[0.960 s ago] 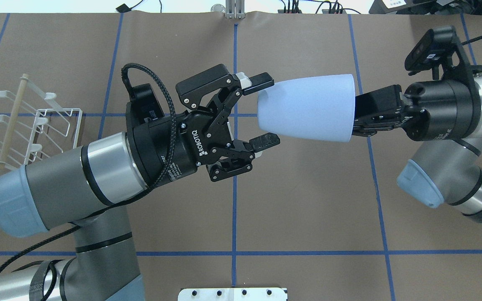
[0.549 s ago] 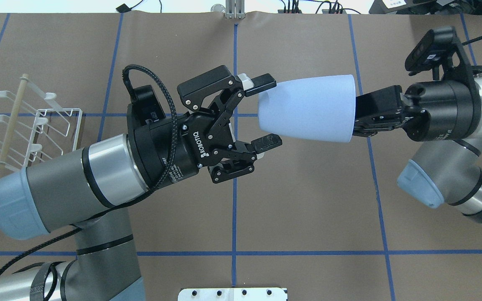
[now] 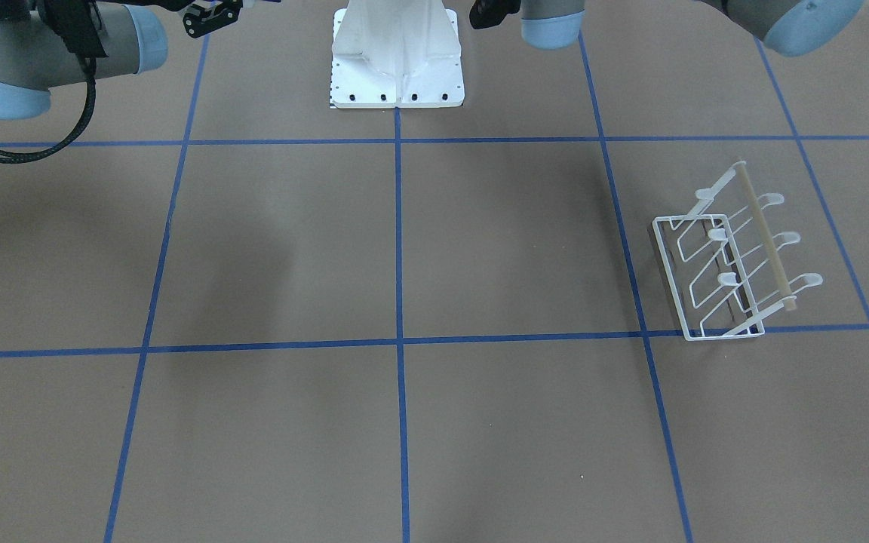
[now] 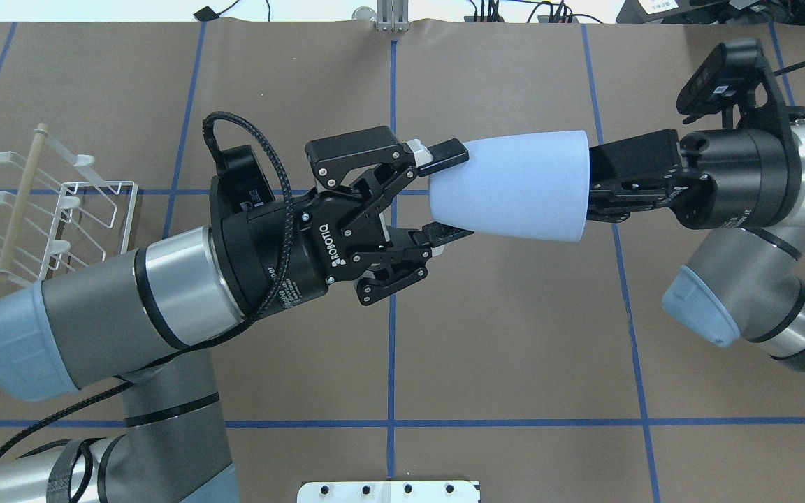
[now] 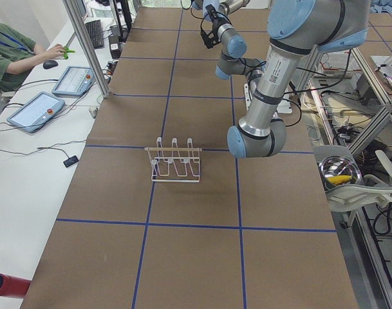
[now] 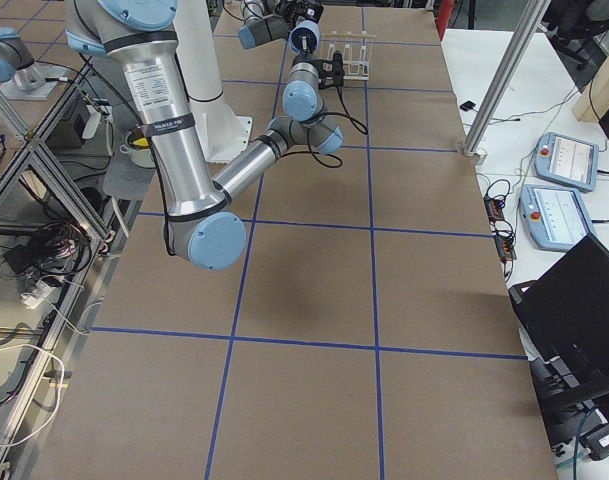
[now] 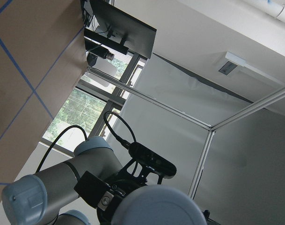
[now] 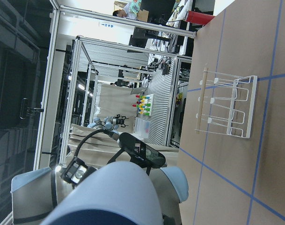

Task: Hang cup on cup holder
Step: 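Close the left gripper on the cup's closed end beside the right gripper, then open the right gripper and withdraw it while the left gripper pulls the cup away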

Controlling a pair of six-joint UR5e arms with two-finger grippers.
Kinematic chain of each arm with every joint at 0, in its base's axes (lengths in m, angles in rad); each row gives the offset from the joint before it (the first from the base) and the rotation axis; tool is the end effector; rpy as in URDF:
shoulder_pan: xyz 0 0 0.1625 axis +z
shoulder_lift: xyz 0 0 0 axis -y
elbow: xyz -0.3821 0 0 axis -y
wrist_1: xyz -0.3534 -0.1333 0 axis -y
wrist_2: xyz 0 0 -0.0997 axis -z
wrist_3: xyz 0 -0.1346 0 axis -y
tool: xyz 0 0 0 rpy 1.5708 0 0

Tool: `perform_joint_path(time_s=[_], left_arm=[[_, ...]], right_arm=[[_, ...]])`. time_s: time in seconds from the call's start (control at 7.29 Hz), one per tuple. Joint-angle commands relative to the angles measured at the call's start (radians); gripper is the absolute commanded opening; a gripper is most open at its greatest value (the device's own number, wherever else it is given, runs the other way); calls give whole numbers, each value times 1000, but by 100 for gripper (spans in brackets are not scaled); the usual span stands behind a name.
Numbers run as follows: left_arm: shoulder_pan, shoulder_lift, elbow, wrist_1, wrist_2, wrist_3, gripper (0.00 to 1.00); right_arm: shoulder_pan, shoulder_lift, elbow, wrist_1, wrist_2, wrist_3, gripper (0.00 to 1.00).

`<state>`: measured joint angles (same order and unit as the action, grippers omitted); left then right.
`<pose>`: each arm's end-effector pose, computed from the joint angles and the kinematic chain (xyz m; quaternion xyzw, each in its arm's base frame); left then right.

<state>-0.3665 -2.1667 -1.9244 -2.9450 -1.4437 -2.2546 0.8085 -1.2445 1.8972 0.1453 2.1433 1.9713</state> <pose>0.3657 -0.3014 0.0273 -0.1197 0.9082 -0.2494 0.3141 -0.2400 -0.3388 0.1592 0.0758 -0.8917 -0.0097 0.4461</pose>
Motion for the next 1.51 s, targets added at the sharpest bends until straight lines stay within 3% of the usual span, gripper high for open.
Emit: perform_joint_path(time_s=[0.0,0.27,0.41,0.69,0.82,0.96,1.1,1.23,1.37], left_arm=[[0,5,-1,-2,-6,4,0],[0,17,-33,9,-17,9,0],[-15,21,-39,24,-65,9,0],[-98,24,-38,64,-84,10,0],[-192,30,-31,130,-162,10,0],[-281,33,-12,165,-260,53,0],[-308,39,-16,244,-323,214,0],[-328,39,-31,365,-342,347,0],[-365,39,-31,461,-384,442,0]], right_arm=[[1,-10,5,7,-19,3,100],[43,-41,5,5,-7,-3,100],[113,-77,-1,-3,38,-9,100],[306,-82,-73,-9,235,-12,100],[393,-84,-131,-33,309,-70,100],[461,-96,-177,-121,346,-245,100],[519,-127,-190,-238,327,-457,100],[573,-131,-205,-412,304,-793,100],[584,-139,-210,-544,234,-1065,100]])
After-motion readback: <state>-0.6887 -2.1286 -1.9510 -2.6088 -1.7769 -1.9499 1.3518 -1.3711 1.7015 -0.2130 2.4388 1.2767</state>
